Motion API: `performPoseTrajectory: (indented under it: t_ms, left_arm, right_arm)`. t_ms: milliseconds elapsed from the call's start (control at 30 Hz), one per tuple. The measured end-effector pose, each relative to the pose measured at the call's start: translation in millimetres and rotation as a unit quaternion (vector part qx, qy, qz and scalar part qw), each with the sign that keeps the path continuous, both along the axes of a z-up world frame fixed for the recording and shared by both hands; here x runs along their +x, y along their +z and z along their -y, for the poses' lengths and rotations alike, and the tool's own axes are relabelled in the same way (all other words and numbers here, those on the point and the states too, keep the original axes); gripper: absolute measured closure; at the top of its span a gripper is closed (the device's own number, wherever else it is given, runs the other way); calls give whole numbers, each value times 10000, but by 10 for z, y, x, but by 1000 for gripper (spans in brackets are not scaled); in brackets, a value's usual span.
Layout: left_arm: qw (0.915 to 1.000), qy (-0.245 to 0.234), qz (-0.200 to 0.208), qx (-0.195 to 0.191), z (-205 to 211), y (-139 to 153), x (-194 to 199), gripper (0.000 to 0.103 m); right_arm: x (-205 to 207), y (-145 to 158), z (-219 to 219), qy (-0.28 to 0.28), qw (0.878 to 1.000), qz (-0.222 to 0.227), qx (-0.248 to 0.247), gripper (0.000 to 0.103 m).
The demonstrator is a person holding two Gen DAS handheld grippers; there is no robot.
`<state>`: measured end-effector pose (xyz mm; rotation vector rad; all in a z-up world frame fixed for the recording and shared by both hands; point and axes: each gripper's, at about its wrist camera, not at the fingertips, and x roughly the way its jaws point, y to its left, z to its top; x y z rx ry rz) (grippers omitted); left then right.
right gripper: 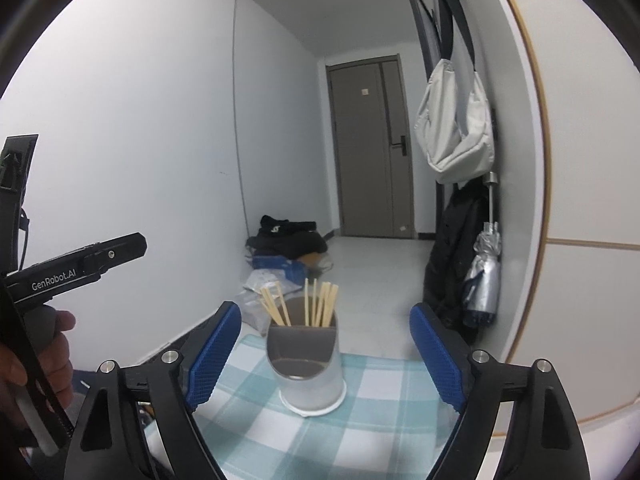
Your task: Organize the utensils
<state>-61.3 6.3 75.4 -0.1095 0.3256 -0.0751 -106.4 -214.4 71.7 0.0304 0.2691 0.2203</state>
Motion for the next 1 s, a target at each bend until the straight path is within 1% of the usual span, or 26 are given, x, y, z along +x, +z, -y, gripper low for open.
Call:
performPoseTrajectory:
  t_ms: [133, 267, 367, 433, 567, 700, 800, 867, 1000]
  left_arm:
    - [10000, 1, 52, -30, -10, -168, -40, 8]
    - [9999, 105, -8, 69, -15, -361, -13, 8]
    - [9999, 113, -54, -18, -39, -494, -11, 8]
    - [9998, 164, -136, 20, -47, -570, -15, 8]
    - [9989, 222, -331, 236, -19, -662, 48, 8]
    - [9971, 228, -688, 222, -32, -721, 127, 8]
    - [9972, 215, -671, 234, -48, -710, 108, 8]
    - [9975, 173, -668, 177, -58, -703, 102, 8]
    - [9968, 143, -761, 215, -46, -729, 144, 8]
  right_arm:
    - [-86, -115, -5, -138, 9999, 6, -66, 11]
    - [-122, -286, -43, -153, 9998, -152, -47, 10]
    - [-123, -367, -80, -193, 9996, -153, -100, 10]
    - [-123, -407, -101, -260, 9995, -135, -152, 5]
    - [-85, -500, -108, -357, 9989, -233, -174, 5]
    - [-18, -576, -67, -436, 9980, -448, -39, 5]
    - [22, -615, -66, -480, 9974, -535, -63, 5]
    - [43, -627, -81, -466, 9974, -547, -92, 5]
    - [86, -653, -112, -474, 9971, -580, -137, 5]
